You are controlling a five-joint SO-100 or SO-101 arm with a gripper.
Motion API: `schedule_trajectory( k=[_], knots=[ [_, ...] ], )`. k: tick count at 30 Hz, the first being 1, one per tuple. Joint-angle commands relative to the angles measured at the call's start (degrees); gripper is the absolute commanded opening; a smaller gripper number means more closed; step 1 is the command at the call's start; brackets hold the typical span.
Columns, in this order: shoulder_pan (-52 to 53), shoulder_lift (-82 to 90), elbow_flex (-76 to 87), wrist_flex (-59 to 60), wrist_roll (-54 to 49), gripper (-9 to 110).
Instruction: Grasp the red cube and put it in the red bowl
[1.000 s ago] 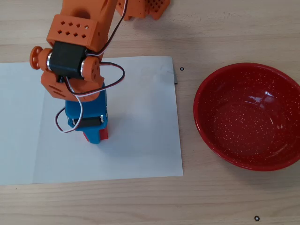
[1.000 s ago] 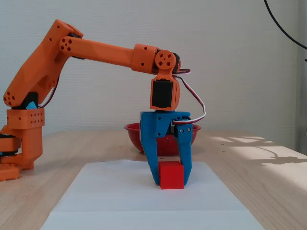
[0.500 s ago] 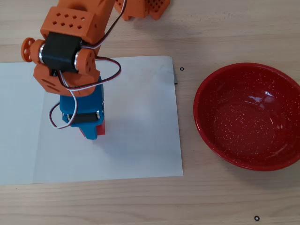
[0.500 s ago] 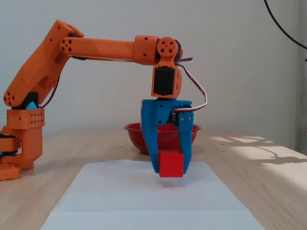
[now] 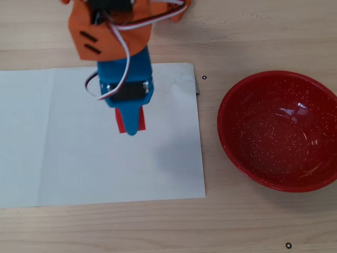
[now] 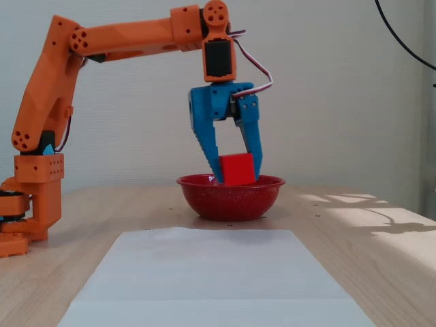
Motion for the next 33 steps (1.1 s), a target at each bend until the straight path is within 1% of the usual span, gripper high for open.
schedule_trajectory(
  k=[1,9,17,33],
  knots=[
    [1.6,11.3,-1.1,-2.1,-1.9,0],
    [9.1,19.2,4.7,-5.1,-5.6,0],
    [18.2,24.5,8.4,-11.1,-7.8,0],
    [36.0,25.1,14.0,-26.6,-14.4,0]
  ],
)
